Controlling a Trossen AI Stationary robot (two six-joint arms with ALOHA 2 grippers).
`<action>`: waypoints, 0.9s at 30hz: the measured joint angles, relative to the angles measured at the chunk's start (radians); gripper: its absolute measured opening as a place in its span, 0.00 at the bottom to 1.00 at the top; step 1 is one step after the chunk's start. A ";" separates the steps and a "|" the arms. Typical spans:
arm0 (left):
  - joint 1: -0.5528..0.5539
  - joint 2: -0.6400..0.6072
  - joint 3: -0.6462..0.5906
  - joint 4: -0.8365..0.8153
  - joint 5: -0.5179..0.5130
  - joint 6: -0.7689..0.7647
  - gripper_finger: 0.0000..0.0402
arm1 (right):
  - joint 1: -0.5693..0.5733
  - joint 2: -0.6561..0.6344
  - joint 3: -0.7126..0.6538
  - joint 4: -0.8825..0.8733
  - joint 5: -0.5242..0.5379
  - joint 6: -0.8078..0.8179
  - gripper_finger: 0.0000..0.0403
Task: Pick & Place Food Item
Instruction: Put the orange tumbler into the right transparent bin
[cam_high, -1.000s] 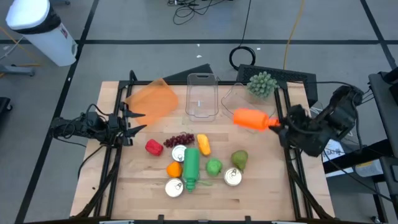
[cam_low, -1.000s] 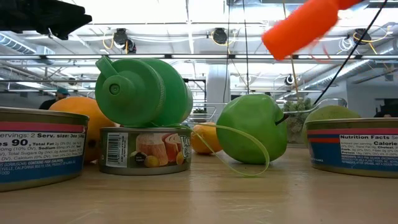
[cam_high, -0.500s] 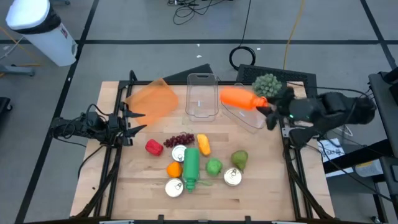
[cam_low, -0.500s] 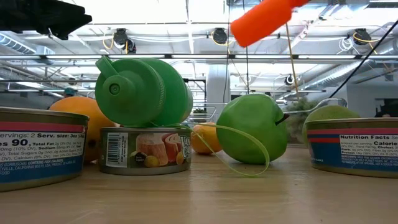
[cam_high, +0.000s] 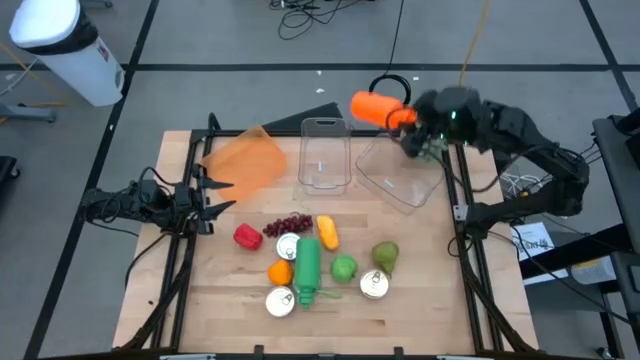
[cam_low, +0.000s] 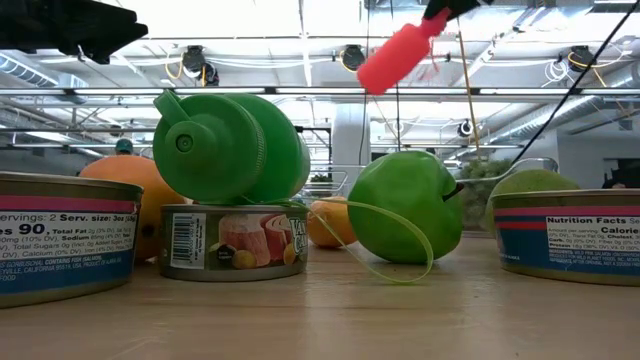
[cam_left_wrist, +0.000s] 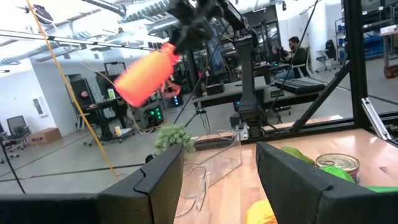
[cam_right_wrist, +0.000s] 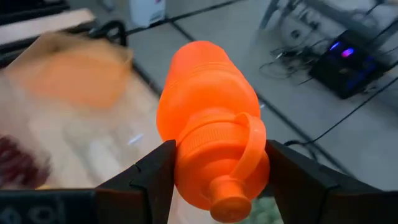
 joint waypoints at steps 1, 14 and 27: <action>0.000 0.000 0.000 0.000 0.000 0.000 0.53 | -0.020 0.015 0.041 -0.012 0.000 -0.014 0.52; 0.000 0.000 0.000 0.000 0.000 0.000 0.53 | -0.127 0.024 0.246 0.066 0.230 -0.218 0.52; 0.000 0.000 0.000 0.000 0.000 0.000 0.53 | -0.132 0.163 0.246 -0.427 -0.028 -0.008 0.52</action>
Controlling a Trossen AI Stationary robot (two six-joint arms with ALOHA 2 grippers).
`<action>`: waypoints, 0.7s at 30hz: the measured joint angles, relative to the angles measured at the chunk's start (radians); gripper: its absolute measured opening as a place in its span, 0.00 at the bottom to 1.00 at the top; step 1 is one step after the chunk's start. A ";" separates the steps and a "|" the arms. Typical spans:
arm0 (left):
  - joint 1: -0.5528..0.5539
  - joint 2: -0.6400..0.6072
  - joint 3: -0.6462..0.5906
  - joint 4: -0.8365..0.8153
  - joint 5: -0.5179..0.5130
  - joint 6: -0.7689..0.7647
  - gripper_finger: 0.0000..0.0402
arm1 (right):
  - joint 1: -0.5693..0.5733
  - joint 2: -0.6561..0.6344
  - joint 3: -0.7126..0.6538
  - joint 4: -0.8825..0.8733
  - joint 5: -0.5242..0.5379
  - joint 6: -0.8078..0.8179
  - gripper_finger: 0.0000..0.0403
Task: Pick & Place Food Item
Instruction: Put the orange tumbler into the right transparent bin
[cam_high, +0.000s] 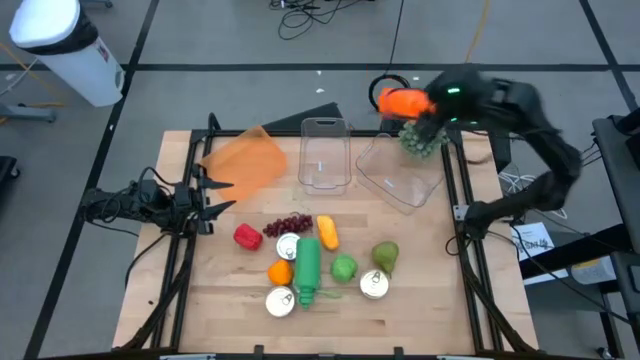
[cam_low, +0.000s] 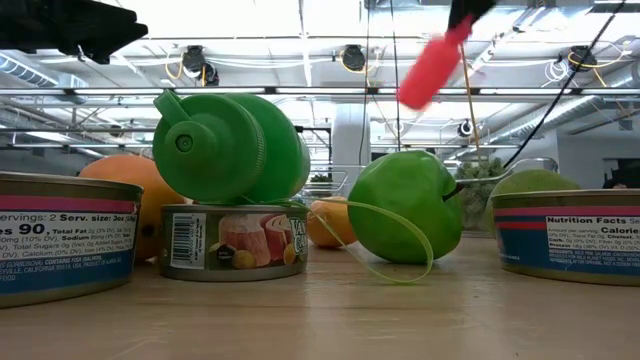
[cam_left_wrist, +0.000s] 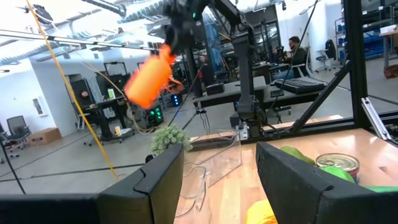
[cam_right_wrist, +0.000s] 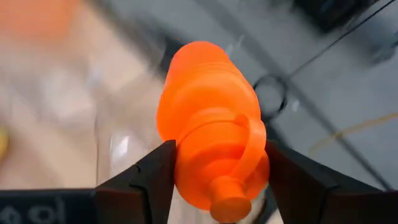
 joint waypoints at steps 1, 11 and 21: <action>0.000 0.000 0.000 0.000 0.000 0.000 0.53 | 0.000 0.030 -0.001 -0.034 -0.030 -0.001 0.52; 0.000 0.000 0.000 0.000 0.000 0.000 0.53 | -0.003 0.248 -0.001 -0.107 -0.161 -0.050 0.52; 0.000 0.000 0.000 0.000 0.000 0.000 0.53 | -0.031 0.346 -0.001 -0.112 -0.233 -0.020 0.52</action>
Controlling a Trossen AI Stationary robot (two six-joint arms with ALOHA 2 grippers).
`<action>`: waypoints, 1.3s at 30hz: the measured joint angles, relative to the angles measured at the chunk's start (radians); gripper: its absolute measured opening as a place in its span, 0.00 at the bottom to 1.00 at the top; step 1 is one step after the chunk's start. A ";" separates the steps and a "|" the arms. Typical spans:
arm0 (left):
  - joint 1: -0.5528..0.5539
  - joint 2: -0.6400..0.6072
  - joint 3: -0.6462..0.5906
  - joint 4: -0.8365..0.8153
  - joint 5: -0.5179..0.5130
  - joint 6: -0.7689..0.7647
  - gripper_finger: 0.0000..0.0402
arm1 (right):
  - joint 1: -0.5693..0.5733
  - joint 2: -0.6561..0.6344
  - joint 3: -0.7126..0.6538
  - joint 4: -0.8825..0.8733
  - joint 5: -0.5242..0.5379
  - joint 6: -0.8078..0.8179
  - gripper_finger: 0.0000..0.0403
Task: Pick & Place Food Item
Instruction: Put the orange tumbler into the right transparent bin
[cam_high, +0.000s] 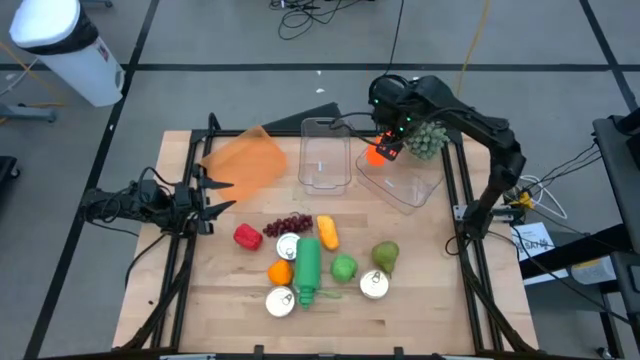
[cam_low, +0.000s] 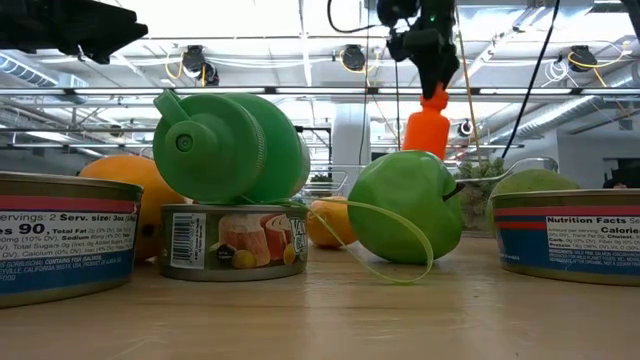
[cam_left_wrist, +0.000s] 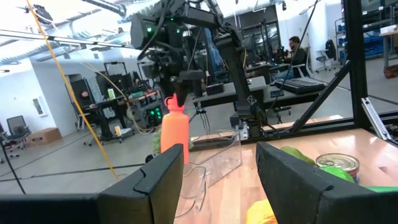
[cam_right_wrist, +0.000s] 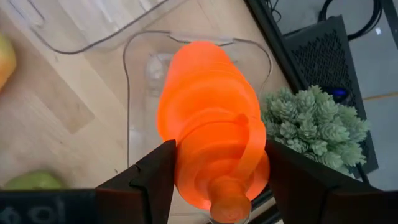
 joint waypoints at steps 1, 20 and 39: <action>0.000 0.000 0.000 0.000 0.000 0.000 0.53 | 0.000 0.006 0.000 0.000 -0.001 0.000 0.52; 0.000 0.000 0.000 0.000 0.000 0.000 0.53 | -0.001 0.111 -0.061 0.003 0.030 0.007 0.52; 0.000 0.000 0.000 0.000 0.000 0.000 0.53 | 0.001 0.067 -0.177 0.049 0.031 -0.030 0.82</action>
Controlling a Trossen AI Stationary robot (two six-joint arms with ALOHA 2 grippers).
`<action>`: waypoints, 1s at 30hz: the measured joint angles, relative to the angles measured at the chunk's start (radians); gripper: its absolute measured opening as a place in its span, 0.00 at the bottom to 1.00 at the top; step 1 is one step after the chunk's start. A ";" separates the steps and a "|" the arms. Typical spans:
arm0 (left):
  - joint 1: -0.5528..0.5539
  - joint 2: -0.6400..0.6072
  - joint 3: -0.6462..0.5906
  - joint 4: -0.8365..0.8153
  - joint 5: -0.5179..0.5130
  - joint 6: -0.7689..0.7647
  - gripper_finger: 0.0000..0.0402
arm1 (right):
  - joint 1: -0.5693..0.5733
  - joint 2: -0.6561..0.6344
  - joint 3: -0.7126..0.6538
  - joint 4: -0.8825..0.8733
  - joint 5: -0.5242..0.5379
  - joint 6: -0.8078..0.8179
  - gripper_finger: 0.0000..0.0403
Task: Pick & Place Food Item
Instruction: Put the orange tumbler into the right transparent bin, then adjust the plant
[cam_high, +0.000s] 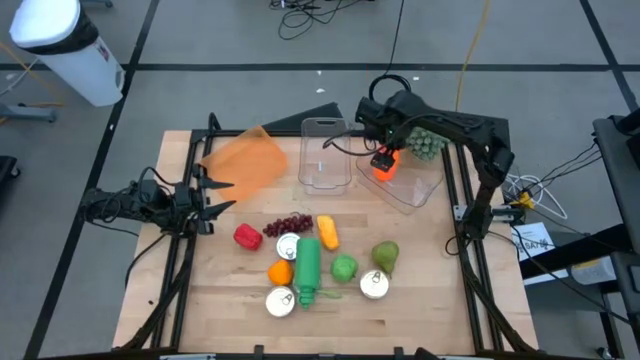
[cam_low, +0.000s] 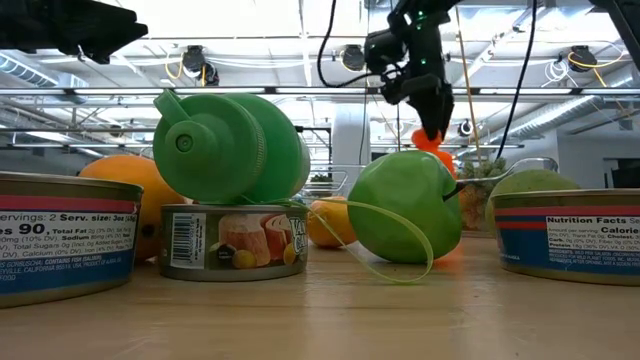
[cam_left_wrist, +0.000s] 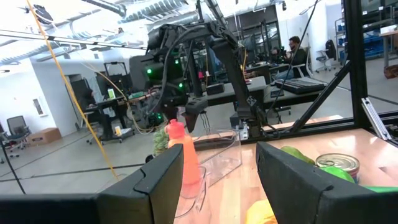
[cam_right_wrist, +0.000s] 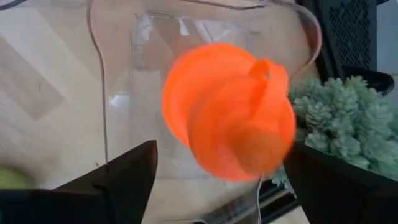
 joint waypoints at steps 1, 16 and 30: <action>0.000 0.000 0.000 0.000 0.000 0.000 0.53 | 0.000 -0.012 0.000 -0.007 0.000 0.000 0.83; 0.000 0.000 0.000 0.000 0.000 0.000 0.53 | -0.148 -0.236 -0.093 0.001 0.180 0.068 0.82; 0.000 0.000 0.000 0.000 0.000 0.000 0.53 | -0.333 -0.262 -0.479 0.459 0.095 0.060 0.82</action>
